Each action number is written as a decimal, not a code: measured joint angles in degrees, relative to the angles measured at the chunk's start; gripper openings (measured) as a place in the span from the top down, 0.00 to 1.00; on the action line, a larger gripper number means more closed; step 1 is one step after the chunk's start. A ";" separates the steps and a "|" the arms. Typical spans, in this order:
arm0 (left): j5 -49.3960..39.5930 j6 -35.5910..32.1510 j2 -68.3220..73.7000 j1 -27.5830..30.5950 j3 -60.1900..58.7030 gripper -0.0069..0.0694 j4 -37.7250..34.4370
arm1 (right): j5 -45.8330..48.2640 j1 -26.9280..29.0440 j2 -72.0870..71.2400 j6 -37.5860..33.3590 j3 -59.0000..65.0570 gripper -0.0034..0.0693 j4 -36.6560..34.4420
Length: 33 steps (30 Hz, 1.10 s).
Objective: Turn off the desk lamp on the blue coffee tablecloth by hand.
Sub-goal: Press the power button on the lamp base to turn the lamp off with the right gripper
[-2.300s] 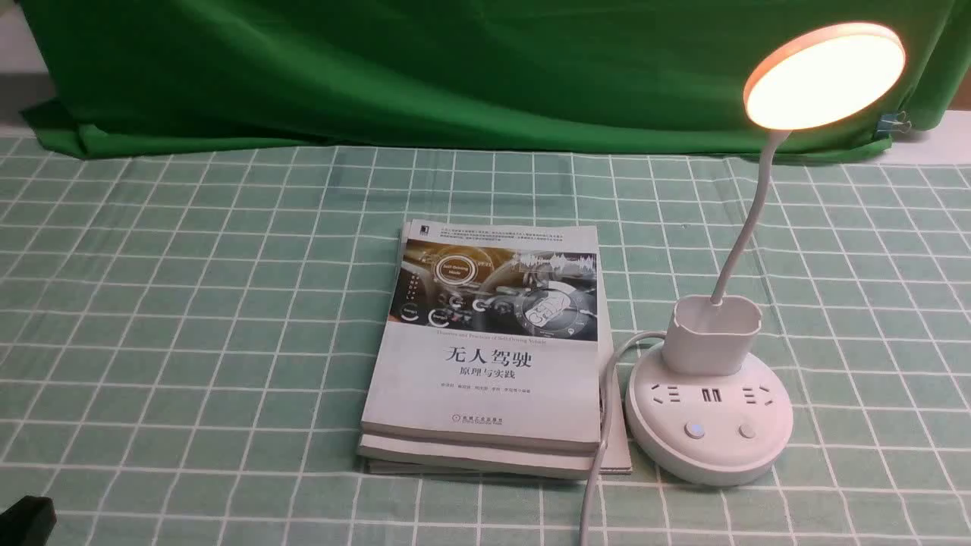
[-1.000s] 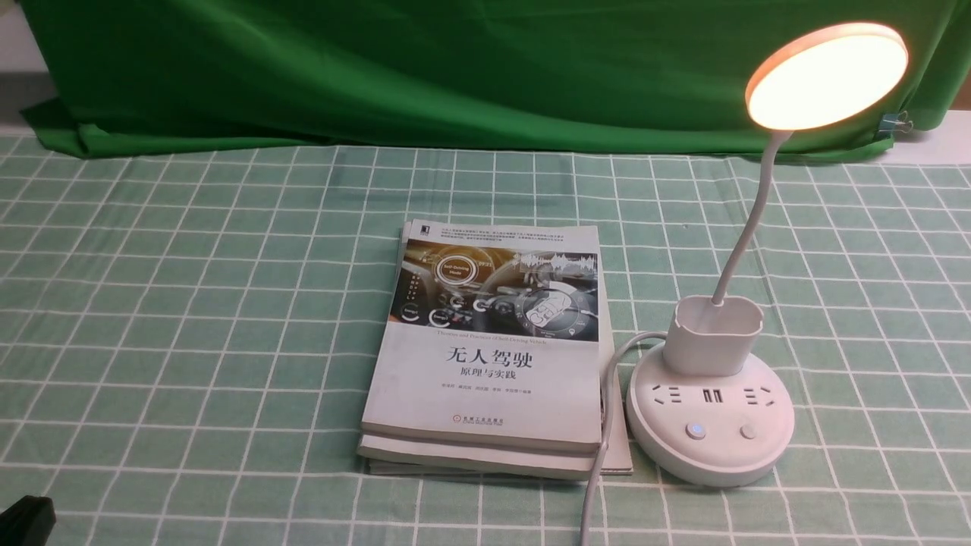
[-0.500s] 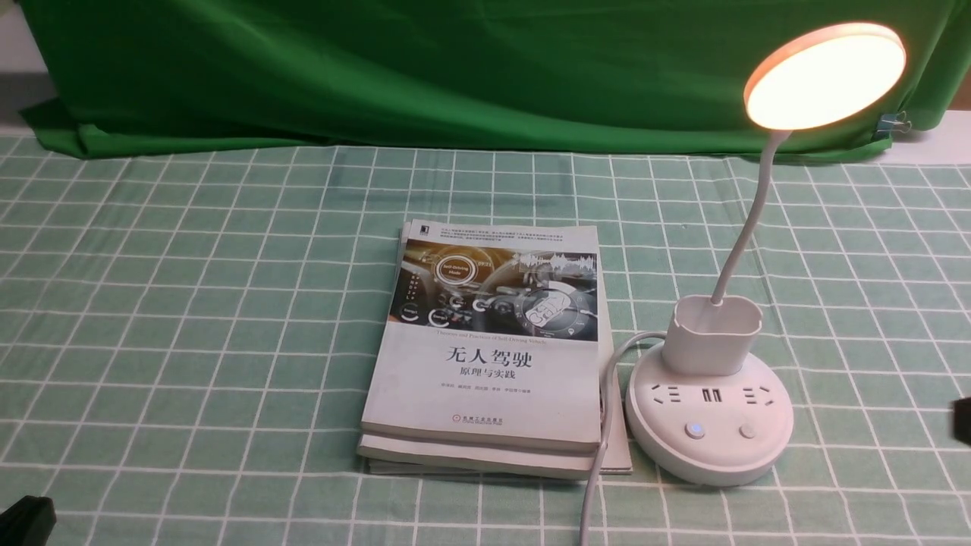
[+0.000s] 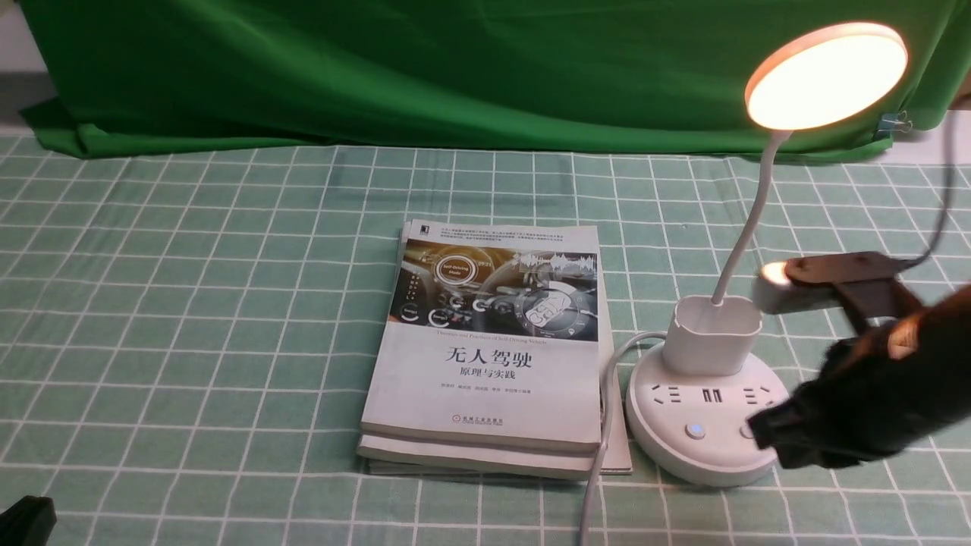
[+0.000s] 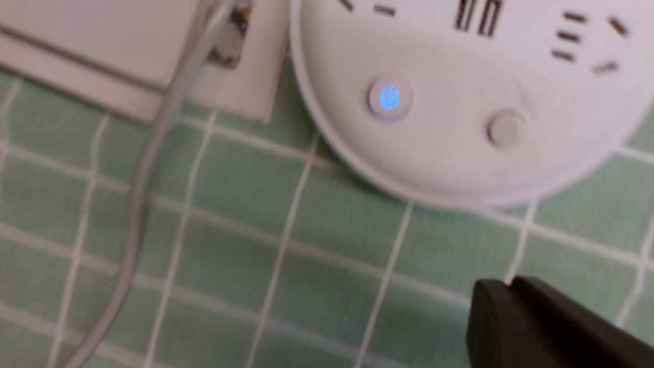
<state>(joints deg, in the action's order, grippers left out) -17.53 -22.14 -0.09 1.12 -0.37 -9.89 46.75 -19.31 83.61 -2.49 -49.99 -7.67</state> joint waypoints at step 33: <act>0.00 0.00 0.00 0.00 0.00 0.91 0.00 | -3.19 1.74 13.51 1.12 -9.02 0.90 2.00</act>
<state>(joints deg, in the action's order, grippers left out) -17.53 -22.14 -0.09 1.12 -0.37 -9.89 43.55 -17.57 97.12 -1.37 -59.01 -5.66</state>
